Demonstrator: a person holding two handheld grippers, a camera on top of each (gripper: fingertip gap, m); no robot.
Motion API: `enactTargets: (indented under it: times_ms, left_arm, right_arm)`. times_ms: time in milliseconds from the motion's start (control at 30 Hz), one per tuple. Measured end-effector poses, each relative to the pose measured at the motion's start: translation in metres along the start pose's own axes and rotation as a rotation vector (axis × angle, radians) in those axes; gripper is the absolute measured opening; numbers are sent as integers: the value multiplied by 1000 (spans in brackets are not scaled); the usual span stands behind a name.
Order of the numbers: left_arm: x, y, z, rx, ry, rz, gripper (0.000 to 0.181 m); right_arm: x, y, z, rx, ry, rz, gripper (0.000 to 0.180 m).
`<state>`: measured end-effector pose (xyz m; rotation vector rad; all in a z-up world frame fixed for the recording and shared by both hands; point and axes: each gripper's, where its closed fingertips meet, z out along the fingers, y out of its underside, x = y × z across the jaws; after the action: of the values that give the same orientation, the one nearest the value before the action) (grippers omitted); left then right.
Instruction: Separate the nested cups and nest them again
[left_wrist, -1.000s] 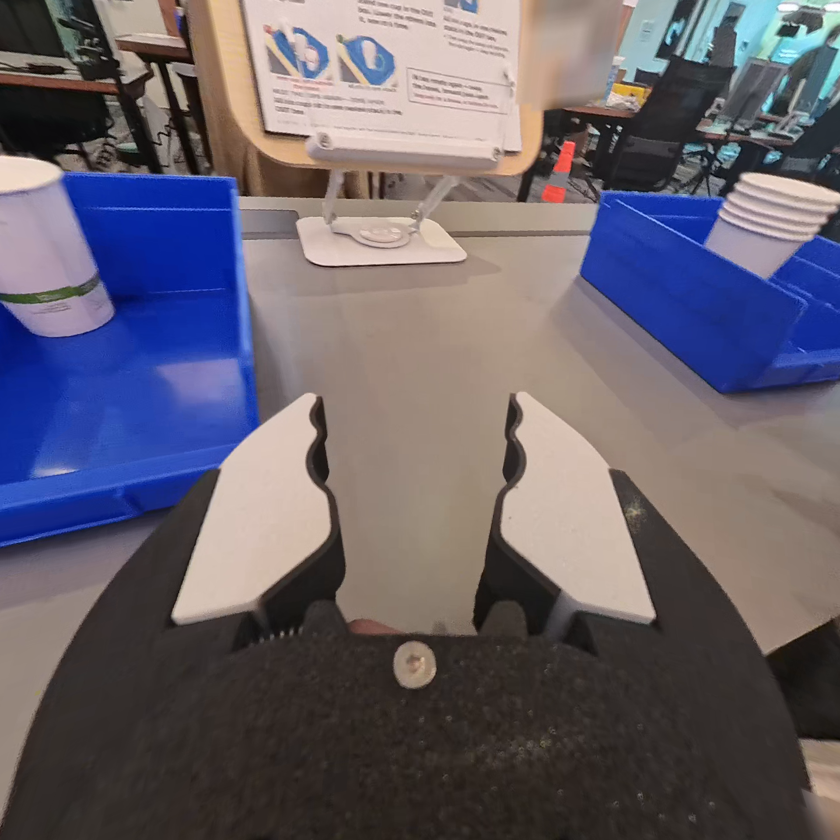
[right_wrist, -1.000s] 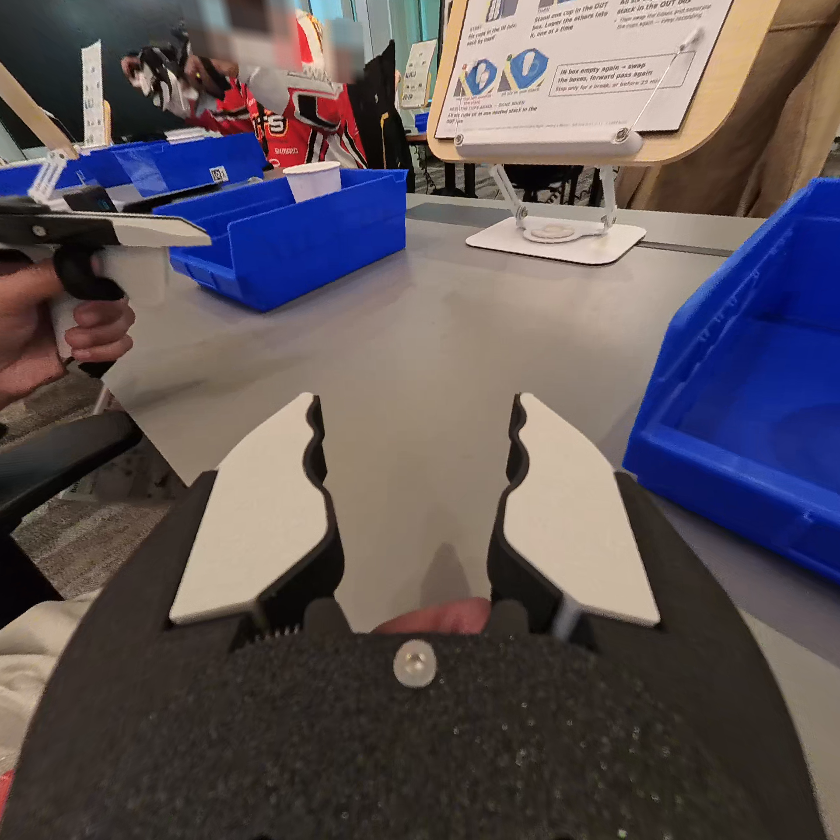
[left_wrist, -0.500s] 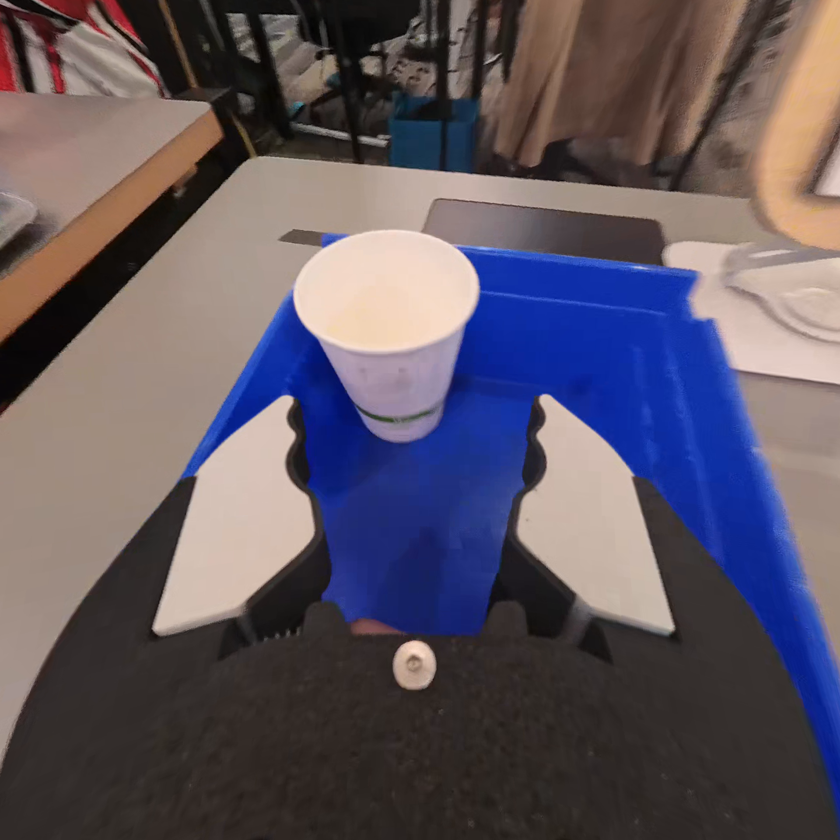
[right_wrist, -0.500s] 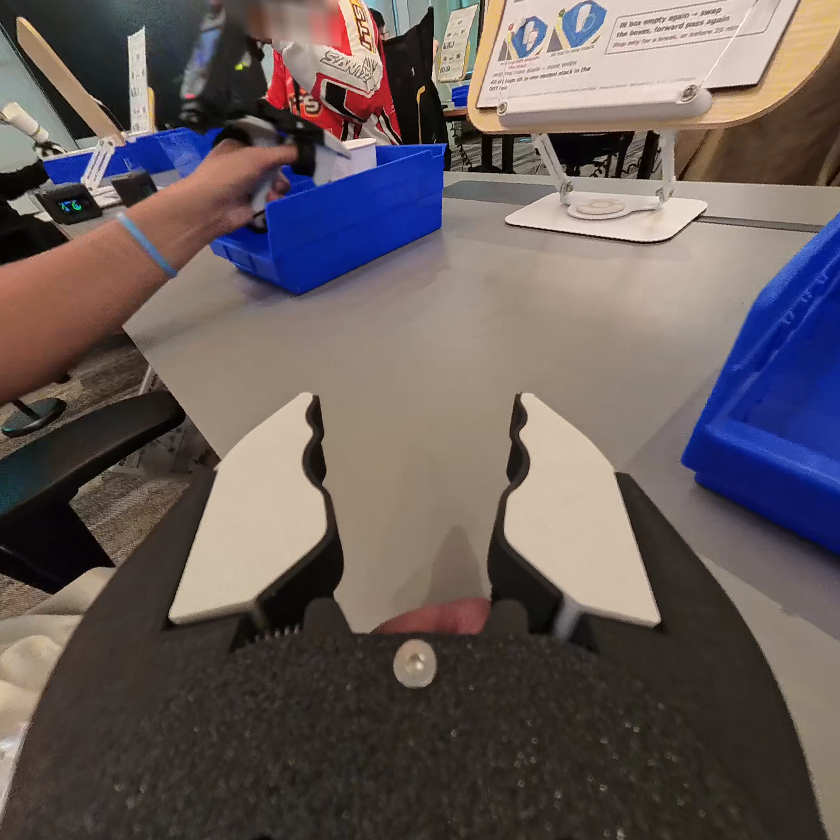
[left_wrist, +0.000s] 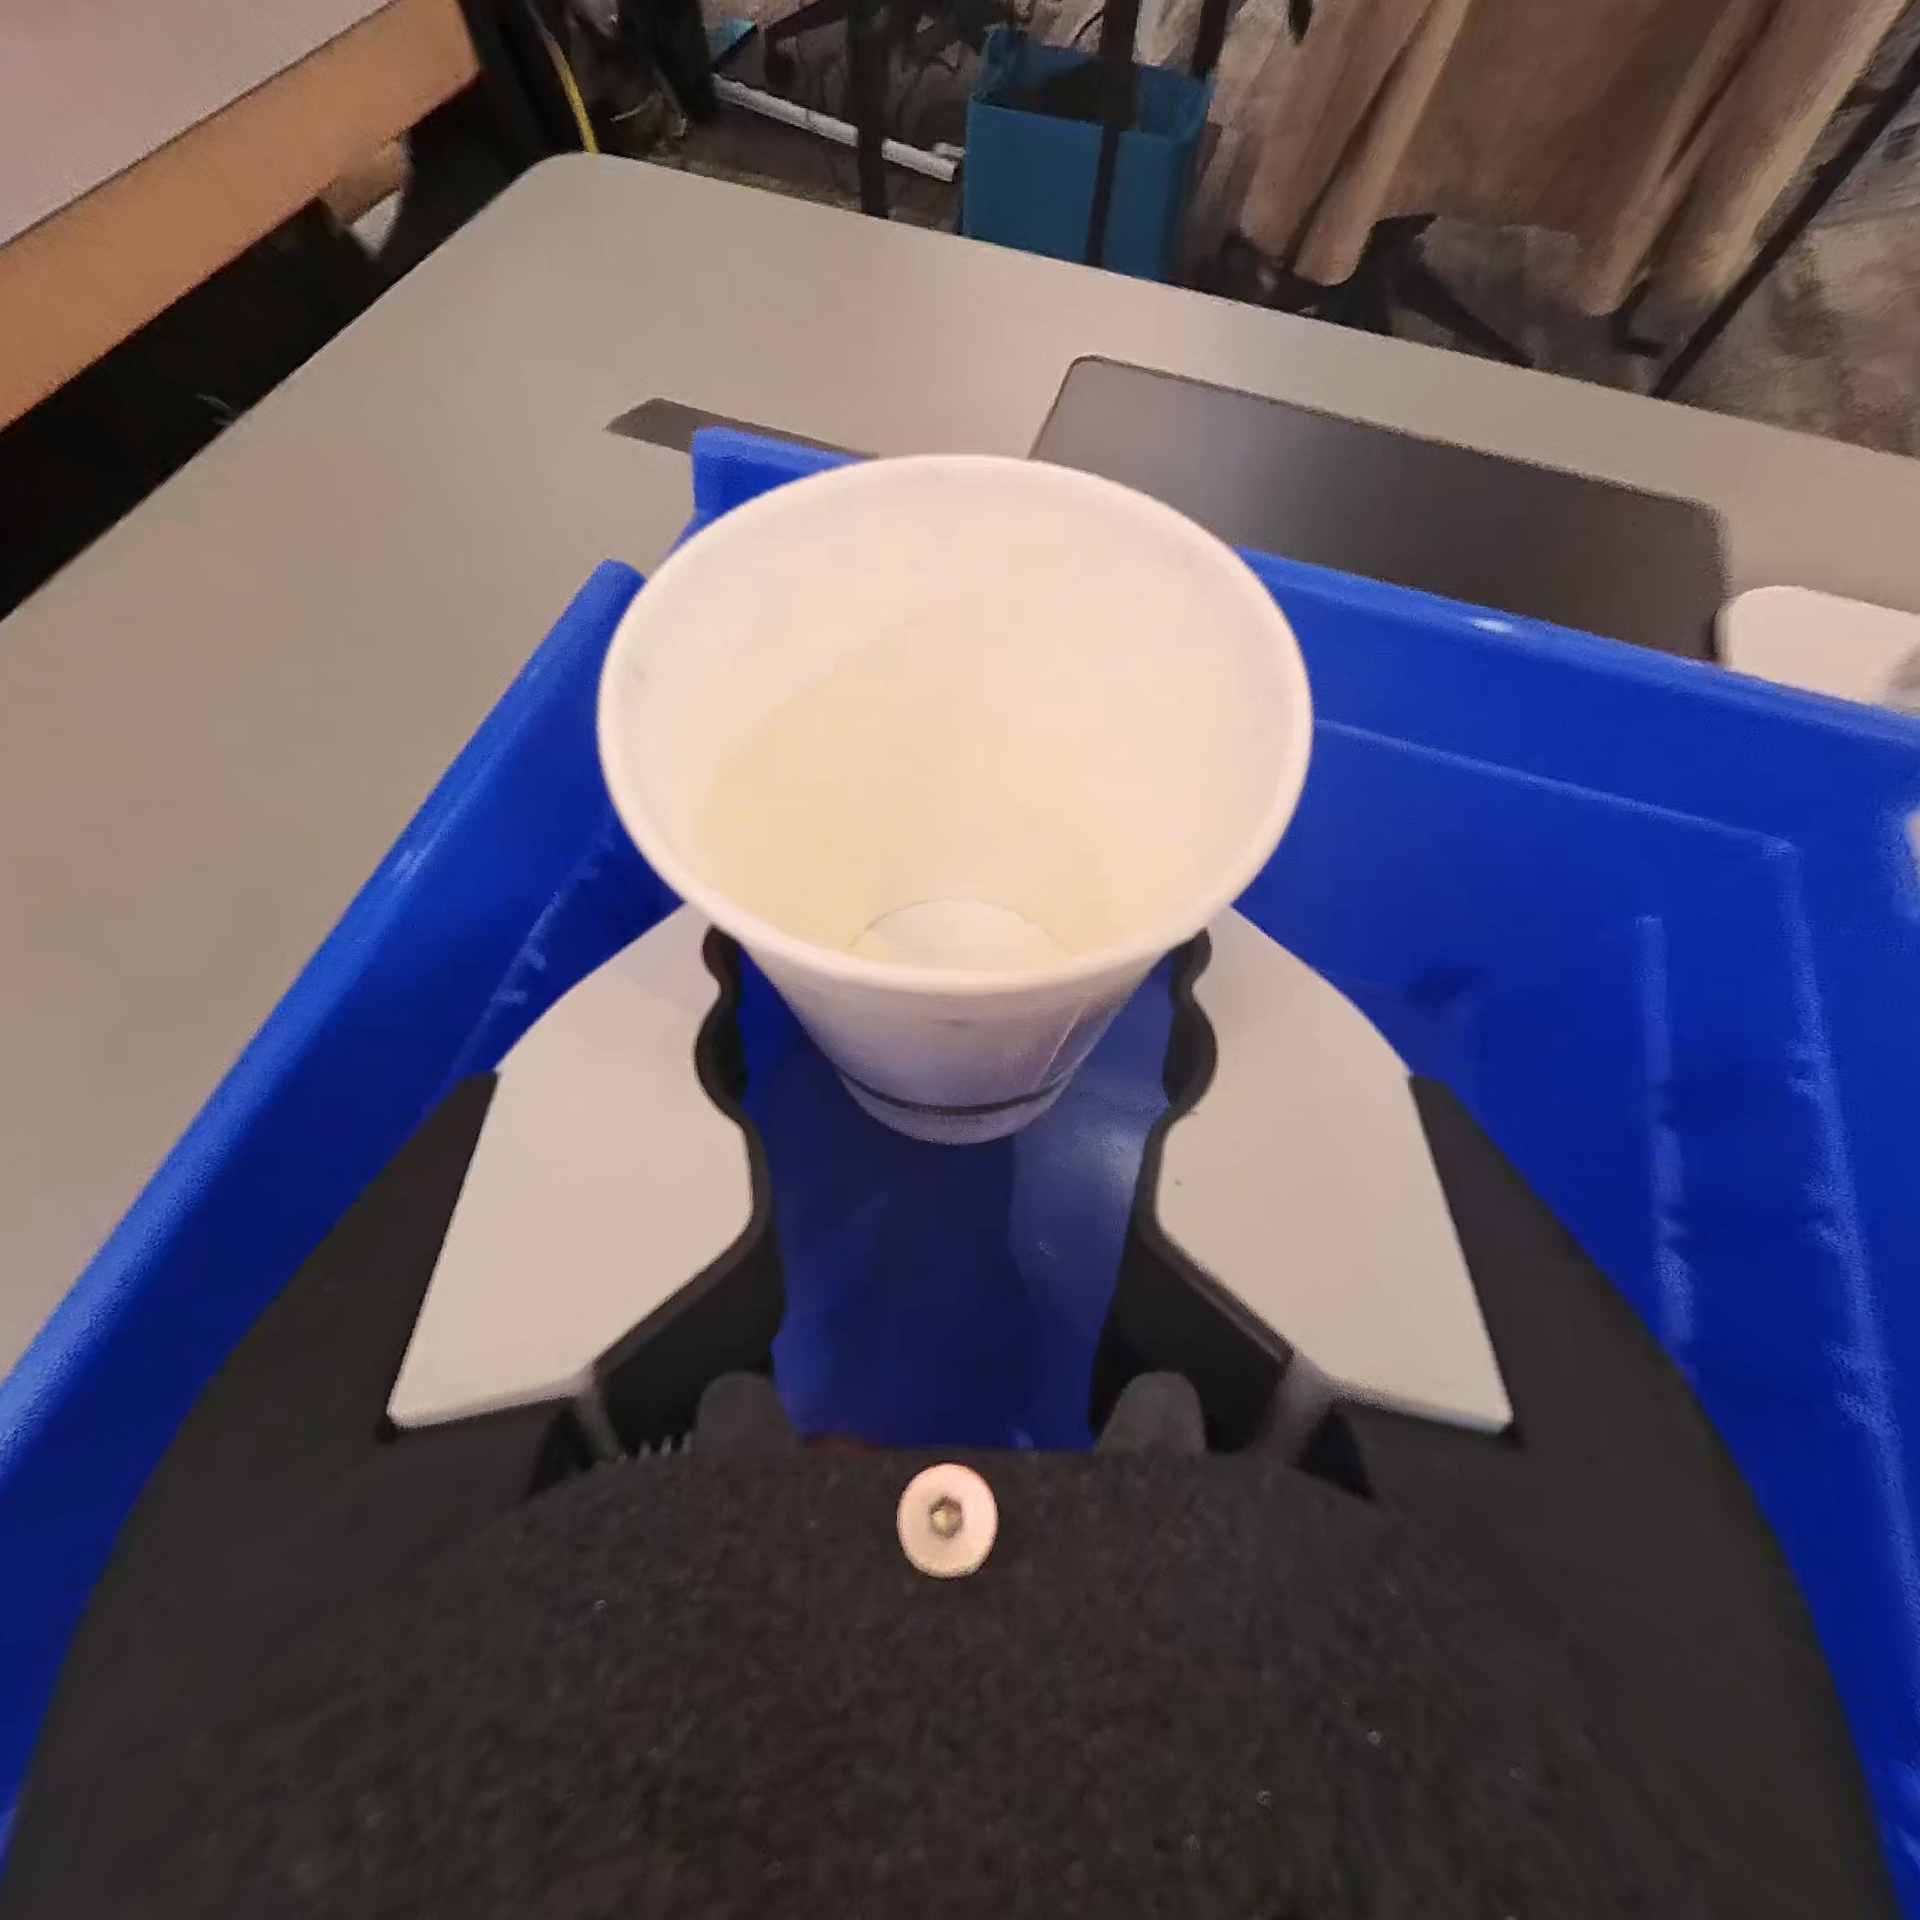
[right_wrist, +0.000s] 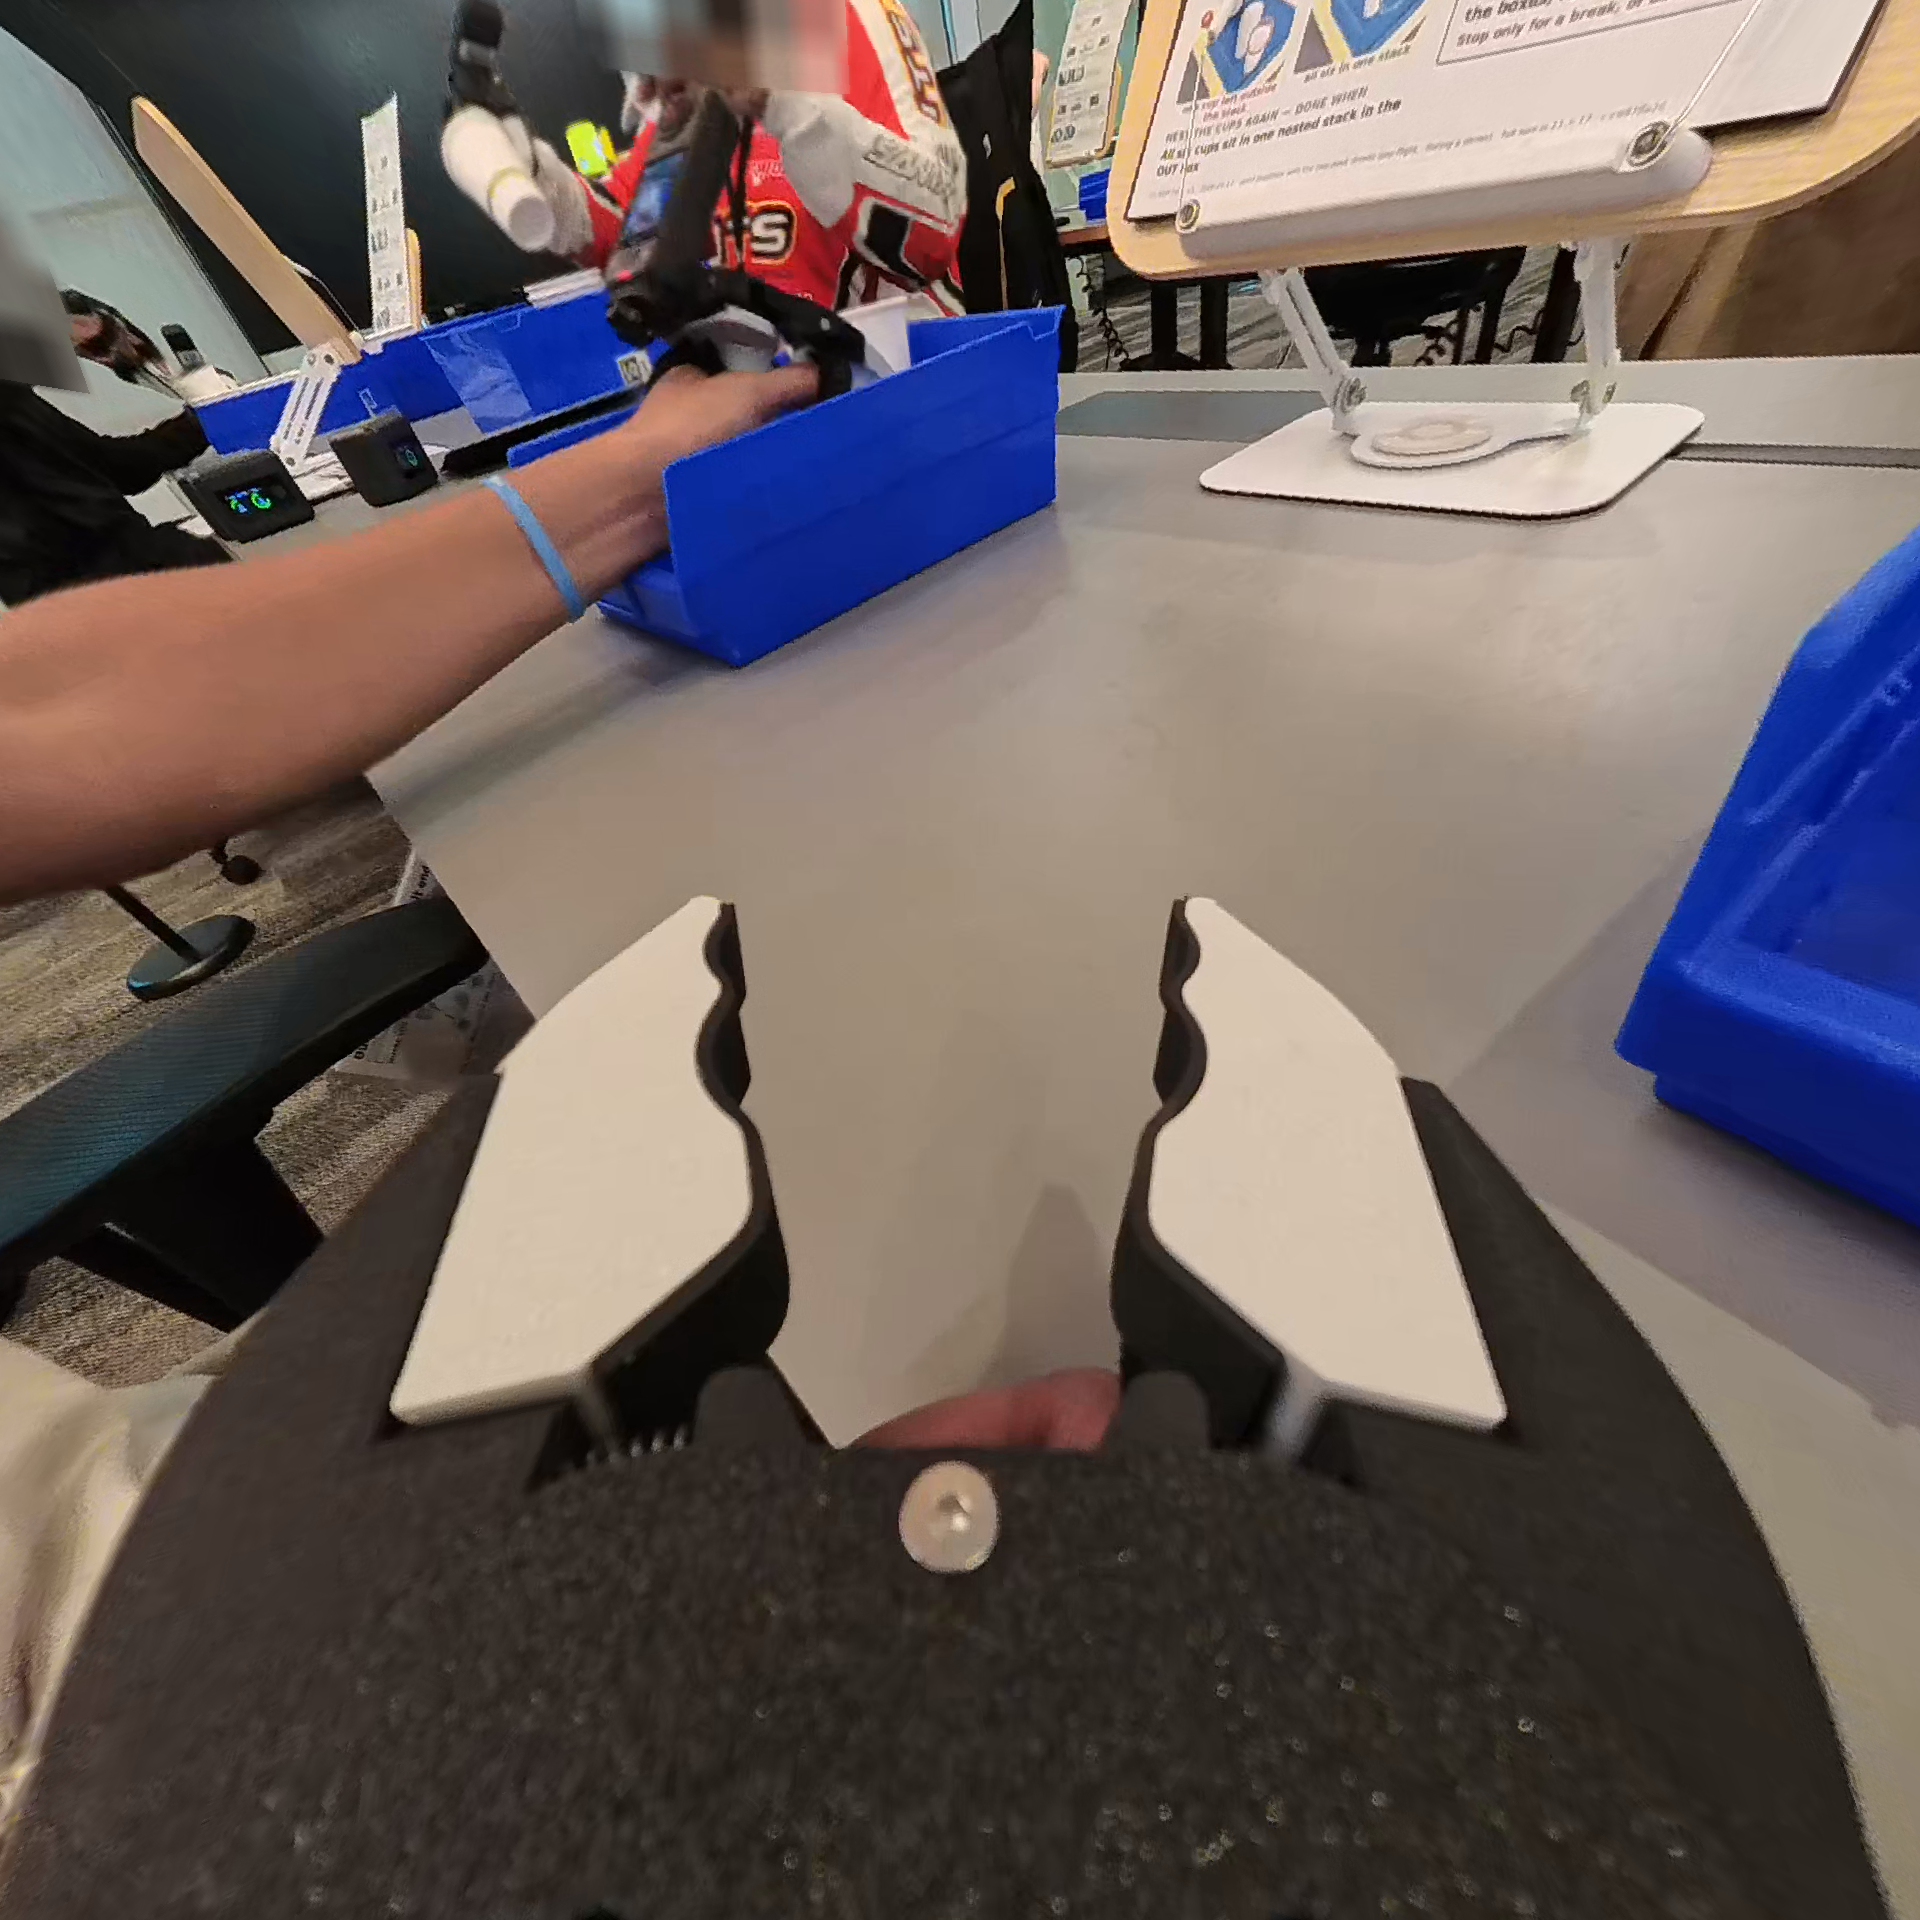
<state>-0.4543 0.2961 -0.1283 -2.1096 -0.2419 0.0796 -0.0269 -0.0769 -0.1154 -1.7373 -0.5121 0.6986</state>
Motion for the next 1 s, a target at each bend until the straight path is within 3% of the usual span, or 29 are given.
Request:
enactTargets:
  times_ms: [133,267,400,567,767,1000]
  left_arm:
    - [16,-13,-56,130,141,89,79]
    - [29,-21,-146,282,323,172,78]
    - [55,1,-229,297,589,211,78]
    - [115,58,-307,226,973,357,78]
    - [187,123,-351,60,1355,571,78]
    - [247,143,-367,-20,1490,799,79]
  right_arm:
    - [5,-7,-6,13,14,-19,77]
    - [22,-23,-18,53,56,-30,77]
    - [38,-30,-23,76,50,51,76]
    - [29,-33,-13,47,-29,24,78]
    - [-12,-62,18,-36,-255,-168,86]
    - [-43,-111,63,-62,-447,-254,91]
